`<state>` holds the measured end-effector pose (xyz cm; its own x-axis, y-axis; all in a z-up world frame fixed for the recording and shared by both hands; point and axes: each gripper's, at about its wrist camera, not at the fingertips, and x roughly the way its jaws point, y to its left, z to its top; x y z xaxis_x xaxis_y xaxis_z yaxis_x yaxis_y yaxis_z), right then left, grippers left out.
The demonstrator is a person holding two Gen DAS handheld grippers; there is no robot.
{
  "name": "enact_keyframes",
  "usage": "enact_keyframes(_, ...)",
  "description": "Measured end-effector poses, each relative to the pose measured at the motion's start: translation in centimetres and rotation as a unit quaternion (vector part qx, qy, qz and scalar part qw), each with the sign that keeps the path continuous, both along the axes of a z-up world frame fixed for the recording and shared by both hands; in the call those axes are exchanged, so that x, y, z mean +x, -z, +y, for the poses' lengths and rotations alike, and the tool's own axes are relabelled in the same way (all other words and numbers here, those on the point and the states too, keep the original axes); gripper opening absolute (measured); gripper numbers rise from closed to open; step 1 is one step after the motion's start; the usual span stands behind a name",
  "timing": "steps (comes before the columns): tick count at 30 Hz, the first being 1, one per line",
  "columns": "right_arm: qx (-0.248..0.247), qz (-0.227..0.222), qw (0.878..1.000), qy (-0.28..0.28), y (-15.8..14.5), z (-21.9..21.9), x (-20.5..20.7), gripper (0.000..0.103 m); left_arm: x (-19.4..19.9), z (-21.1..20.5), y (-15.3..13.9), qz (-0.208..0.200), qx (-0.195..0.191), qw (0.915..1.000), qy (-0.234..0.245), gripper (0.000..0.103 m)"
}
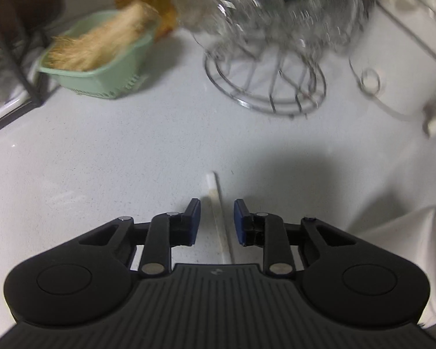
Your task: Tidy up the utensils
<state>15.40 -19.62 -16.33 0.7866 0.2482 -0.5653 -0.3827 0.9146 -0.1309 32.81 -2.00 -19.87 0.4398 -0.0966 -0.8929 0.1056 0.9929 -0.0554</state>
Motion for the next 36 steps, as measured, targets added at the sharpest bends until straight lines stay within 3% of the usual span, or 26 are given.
enact_keyframes(4,-0.002,-0.001,1.000,0.002,0.0,0.1,-0.1,0.089,0.9,-0.7,0.3,0.022,0.026,0.9990,0.029,0.027)
enact_keyframes(15,-0.004,-0.004,1.000,0.000,0.1,0.1,-0.2,0.089,4.2,-0.8,0.1,0.087,0.037,0.9953,0.018,0.026)
enact_keyframes(17,-0.003,-0.005,1.000,0.001,0.1,0.1,-0.3,0.089,4.6,-0.8,0.1,0.094,0.037,0.9948,0.016,0.022)
enact_keyframes(19,-0.003,-0.006,1.000,0.002,0.1,0.2,-0.3,0.089,4.9,-0.8,0.0,0.095,0.038,0.9947,0.011,0.011)
enact_keyframes(27,-0.009,-0.004,1.000,0.002,0.1,0.4,-0.3,0.090,4.0,-2.3,0.0,0.068,0.086,0.9934,0.034,0.007)
enact_keyframes(31,-0.012,-0.002,1.000,0.004,0.0,0.5,-0.2,0.090,3.0,-1.6,-1.2,0.042,0.074,0.9961,0.024,0.007)
enact_keyframes(36,-0.015,0.000,1.000,0.007,-0.1,0.7,-0.1,0.090,1.5,0.0,-4.8,-0.006,0.044,0.9989,0.013,0.007)
